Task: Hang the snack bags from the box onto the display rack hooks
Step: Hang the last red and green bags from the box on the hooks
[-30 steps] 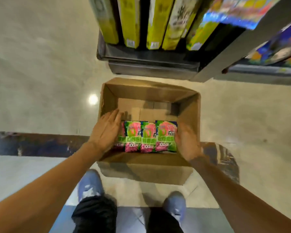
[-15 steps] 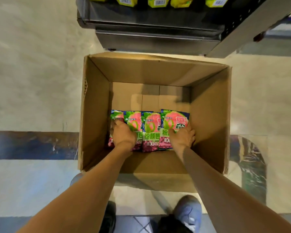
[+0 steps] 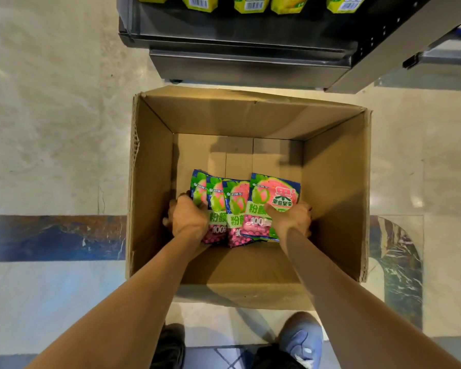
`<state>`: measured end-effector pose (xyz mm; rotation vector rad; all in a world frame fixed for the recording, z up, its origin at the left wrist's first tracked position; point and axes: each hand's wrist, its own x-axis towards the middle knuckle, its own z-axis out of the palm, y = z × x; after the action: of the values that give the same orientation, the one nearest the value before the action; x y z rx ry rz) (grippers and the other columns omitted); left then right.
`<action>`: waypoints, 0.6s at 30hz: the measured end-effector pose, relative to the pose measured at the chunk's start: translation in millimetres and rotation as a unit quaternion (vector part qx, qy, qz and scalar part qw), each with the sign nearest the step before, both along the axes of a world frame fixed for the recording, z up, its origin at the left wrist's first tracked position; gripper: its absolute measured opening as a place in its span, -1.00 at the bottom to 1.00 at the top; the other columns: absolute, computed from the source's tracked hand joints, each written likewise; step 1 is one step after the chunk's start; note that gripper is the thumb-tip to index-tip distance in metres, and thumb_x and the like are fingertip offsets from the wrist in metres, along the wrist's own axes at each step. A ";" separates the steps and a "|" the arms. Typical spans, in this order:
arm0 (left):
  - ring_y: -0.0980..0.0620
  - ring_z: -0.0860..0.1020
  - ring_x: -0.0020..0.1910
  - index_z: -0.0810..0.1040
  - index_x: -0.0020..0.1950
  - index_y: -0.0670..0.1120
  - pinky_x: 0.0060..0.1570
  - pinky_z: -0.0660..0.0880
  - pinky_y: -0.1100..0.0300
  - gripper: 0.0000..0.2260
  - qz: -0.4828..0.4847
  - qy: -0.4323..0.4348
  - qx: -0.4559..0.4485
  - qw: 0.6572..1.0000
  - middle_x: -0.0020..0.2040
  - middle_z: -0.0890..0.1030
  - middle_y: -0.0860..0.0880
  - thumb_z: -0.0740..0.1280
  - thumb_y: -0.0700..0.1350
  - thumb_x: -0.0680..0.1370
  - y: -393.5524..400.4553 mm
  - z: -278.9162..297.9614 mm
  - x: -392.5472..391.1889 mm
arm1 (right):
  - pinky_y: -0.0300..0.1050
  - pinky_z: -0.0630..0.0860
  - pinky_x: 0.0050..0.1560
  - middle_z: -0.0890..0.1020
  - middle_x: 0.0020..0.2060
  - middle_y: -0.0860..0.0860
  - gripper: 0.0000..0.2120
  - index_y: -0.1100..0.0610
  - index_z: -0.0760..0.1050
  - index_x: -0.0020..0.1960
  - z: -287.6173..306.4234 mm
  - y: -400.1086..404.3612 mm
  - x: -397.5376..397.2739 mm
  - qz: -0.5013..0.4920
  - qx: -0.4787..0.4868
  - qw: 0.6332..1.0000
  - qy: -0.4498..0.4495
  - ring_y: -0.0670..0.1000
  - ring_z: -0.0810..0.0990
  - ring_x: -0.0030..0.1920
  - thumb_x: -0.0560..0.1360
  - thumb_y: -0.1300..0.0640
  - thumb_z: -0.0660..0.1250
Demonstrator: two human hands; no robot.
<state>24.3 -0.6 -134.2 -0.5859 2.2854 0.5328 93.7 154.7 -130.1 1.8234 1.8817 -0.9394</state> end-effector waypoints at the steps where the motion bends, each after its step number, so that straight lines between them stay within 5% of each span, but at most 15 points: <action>1: -0.20 0.44 0.24 0.52 0.14 -0.19 0.30 0.30 -0.10 -0.73 -0.010 0.002 0.005 1.000 0.19 0.53 -0.18 0.37 -0.09 0.50 0.1 1.1 -0.2 | 0.11 0.44 0.23 0.55 0.15 0.14 -0.37 0.25 0.36 0.24 1.9 0.1 -0.4 -0.019 -0.016 0.999 0.023 0.16 0.51 0.18 0.33 -0.01 0.53; 5: -0.17 0.51 0.16 0.53 -0.03 -0.12 0.20 0.43 -0.09 -0.81 -0.005 0.021 0.071 0.997 0.08 0.60 -0.17 0.37 -0.01 0.51 -3.3 4.3 -3.4 | -0.02 0.58 0.03 0.66 -0.11 0.02 -0.70 0.14 0.55 -0.02 13.9 -4.0 -0.8 -0.070 -0.129 0.976 0.162 0.04 0.63 -0.06 0.31 0.12 0.55; 8: -0.17 0.50 0.19 0.46 0.17 -0.20 0.17 0.47 -0.06 -0.73 -0.006 0.003 0.138 0.990 0.12 0.58 -0.19 0.31 -0.07 0.55 -9.2 17.2 -6.6 | -0.06 0.53 0.09 0.65 0.00 0.02 -0.70 0.12 0.54 0.08 24.7 -5.8 -2.7 -0.083 -0.215 0.952 0.202 0.00 0.60 0.03 0.37 0.14 0.50; 12: -0.16 0.46 0.27 0.34 0.32 -0.17 0.24 0.43 -0.05 -0.64 -0.052 0.079 0.176 0.980 0.21 0.54 -0.18 0.31 -0.17 0.55 -21.2 53.9 -19.6 | 0.23 0.42 0.26 0.64 0.10 0.06 -0.45 0.07 0.51 0.14 60.3 -2.4 -6.4 -0.139 -0.291 0.915 0.241 0.10 0.56 0.18 0.19 0.04 0.55; 14: -0.12 0.50 0.22 0.33 0.34 -0.17 0.15 0.44 0.08 -0.63 -0.059 0.102 0.207 0.971 0.21 0.54 -0.15 0.30 -0.16 0.56 -22.9 83.6 -28.3 | 0.19 0.45 0.24 0.63 0.13 0.11 -0.55 0.13 0.50 0.19 89.5 3.1 -8.0 -0.155 -0.323 0.893 0.273 0.12 0.57 0.18 0.33 0.17 0.49; 18: -0.09 0.63 -0.01 0.40 0.26 -0.11 -0.03 0.59 0.01 -0.71 0.068 0.047 0.339 0.937 0.11 0.61 -0.13 0.31 -0.21 0.55 -15.9 168.9 -50.1 | 0.12 0.53 0.15 0.61 0.14 0.21 -0.64 0.26 0.49 0.25 171.0 15.3 -16.8 -0.145 -0.404 0.833 0.349 0.19 0.59 0.15 0.45 0.28 0.34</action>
<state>-25.9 -16.6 34.7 -0.3696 1.9644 1.3647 76.8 170.0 40.9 1.2968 1.1307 -2.3145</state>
